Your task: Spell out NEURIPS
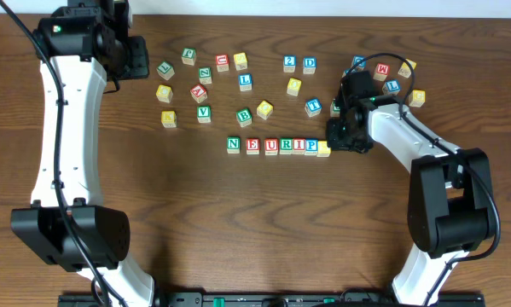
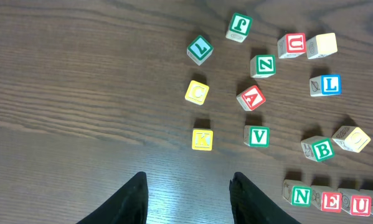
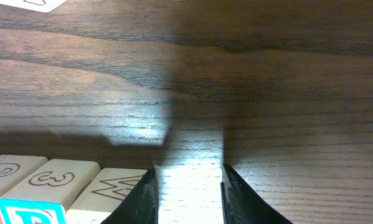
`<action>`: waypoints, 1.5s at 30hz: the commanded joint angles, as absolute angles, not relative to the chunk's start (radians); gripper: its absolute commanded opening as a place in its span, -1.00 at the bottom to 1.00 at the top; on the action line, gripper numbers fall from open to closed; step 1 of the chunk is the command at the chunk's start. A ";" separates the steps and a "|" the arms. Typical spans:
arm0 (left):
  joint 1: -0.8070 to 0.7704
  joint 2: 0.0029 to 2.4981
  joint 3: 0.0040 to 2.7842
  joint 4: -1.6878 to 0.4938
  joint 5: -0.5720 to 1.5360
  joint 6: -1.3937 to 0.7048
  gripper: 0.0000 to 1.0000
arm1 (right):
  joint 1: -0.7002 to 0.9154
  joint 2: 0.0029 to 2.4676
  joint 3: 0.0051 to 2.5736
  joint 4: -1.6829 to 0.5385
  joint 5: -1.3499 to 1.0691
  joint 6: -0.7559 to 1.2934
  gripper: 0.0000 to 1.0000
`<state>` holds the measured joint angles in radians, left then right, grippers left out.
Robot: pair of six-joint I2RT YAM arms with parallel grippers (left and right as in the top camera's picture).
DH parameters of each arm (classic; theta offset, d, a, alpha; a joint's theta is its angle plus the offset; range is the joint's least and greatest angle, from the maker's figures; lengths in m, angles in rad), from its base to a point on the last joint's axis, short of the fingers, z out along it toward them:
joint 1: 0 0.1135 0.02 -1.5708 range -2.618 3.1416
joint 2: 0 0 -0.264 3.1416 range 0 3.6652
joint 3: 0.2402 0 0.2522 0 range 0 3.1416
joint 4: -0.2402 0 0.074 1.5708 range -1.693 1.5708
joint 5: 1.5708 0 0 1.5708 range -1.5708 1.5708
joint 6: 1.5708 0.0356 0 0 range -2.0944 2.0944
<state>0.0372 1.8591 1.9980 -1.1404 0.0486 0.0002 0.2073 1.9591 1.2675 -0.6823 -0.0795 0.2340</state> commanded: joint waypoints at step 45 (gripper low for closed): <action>0.034 1.859 2.013 -1.140 0.040 -0.001 -0.15 | 0.202 1.930 1.461 -0.841 -0.081 0.370 -0.14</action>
<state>0.0372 1.8591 1.9980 -1.1404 0.0486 0.0002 0.2062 1.9472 1.4548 -0.8261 -0.0788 0.3180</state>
